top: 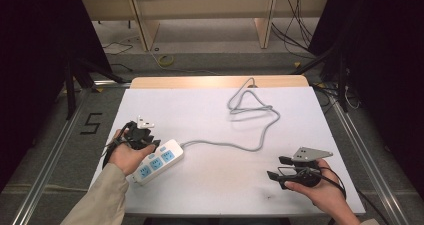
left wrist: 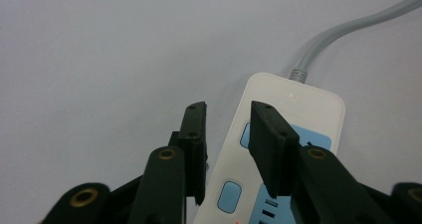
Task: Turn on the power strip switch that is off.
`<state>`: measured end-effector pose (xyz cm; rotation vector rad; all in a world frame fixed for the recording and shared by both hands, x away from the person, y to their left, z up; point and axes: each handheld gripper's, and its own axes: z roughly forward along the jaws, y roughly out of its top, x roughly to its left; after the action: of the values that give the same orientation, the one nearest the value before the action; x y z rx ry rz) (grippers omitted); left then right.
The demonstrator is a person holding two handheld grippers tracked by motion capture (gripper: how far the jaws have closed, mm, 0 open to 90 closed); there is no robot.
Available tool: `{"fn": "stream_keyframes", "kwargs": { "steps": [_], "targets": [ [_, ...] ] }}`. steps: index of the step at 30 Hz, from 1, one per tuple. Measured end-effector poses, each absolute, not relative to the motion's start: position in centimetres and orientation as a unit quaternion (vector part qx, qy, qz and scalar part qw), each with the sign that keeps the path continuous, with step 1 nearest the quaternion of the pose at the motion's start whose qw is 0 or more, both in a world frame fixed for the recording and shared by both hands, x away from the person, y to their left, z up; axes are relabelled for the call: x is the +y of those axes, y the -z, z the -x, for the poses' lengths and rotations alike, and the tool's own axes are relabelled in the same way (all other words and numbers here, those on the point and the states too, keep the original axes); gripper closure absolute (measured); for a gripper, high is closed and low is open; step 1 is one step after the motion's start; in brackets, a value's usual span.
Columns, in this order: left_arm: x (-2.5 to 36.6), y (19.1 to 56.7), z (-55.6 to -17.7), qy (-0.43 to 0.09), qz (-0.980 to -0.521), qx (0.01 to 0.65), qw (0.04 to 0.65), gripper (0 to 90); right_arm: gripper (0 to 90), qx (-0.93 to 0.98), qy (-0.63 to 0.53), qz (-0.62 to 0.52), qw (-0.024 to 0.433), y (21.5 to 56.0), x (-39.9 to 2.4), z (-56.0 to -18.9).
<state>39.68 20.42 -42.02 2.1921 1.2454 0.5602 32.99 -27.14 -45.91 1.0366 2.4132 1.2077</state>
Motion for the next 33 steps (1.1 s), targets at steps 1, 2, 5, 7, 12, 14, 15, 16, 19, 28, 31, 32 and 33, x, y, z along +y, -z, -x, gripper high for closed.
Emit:
{"fn": "stream_keyframes", "kwargs": {
  "steps": [1, 2, 5, 7, 12, 14, 15, 16, 19, 28, 31, 32, 33],
  "targets": [
    [20.4, 42.0, -39.7, -0.210, -0.816, 0.462, 0.277, 65.6, 29.3, 0.828, -0.414, -0.356, 0.125, 45.9, -27.1, -33.0],
    [20.4, 41.9, -39.7, -0.212, -0.816, 0.461, 0.277, 65.0, 29.3, 0.829, -0.414, -0.355, 0.125, 45.9, -27.2, -33.0],
    [20.3, 41.9, -39.6, -0.214, -0.811, 0.464, 0.284, 62.0, 29.3, 0.829, -0.414, -0.356, 0.125, 45.9, -27.2, -33.0],
    [20.3, 41.9, -39.7, -0.215, -0.810, 0.463, 0.288, 58.9, 29.3, 0.828, -0.415, -0.356, 0.125, 45.9, -27.1, -33.0],
    [20.2, 42.0, -39.8, -0.222, -0.814, 0.443, 0.304, 48.3, 29.2, 0.829, -0.415, -0.355, 0.125, 45.9, -27.1, -33.0],
    [20.2, 42.0, -39.8, -0.222, -0.814, 0.434, 0.316, 44.8, 29.2, 0.828, -0.415, -0.355, 0.125, 45.9, -27.1, -33.0],
    [20.1, 42.0, -39.8, -0.219, -0.815, 0.432, 0.319, 44.4, 29.2, 0.828, -0.415, -0.356, 0.124, 45.9, -27.1, -33.0],
    [20.2, 42.0, -39.8, -0.213, -0.815, 0.431, 0.322, 42.9, 29.2, 0.829, -0.415, -0.355, 0.124, 45.9, -27.1, -33.0],
    [20.2, 42.0, -39.9, -0.214, -0.813, 0.432, 0.327, 37.4, 29.2, 0.829, -0.415, -0.355, 0.124, 45.9, -27.1, -33.0],
    [19.7, 41.8, -39.7, -0.208, -0.809, 0.425, 0.349, 24.2, 29.1, 0.829, -0.415, -0.355, 0.124, 45.9, -27.1, -33.0],
    [19.5, 41.8, -39.6, -0.209, -0.807, 0.417, 0.361, 22.5, 29.2, 0.828, -0.415, -0.355, 0.124, 45.9, -27.1, -33.0],
    [19.5, 41.7, -39.6, -0.209, -0.807, 0.416, 0.364, 22.0, 29.2, 0.828, -0.415, -0.355, 0.124, 45.9, -27.1, -33.0],
    [19.4, 41.7, -39.6, -0.209, -0.806, 0.414, 0.369, 21.6, 29.1, 0.828, -0.416, -0.355, 0.125, 45.9, -27.1, -33.0]
  ]
}}
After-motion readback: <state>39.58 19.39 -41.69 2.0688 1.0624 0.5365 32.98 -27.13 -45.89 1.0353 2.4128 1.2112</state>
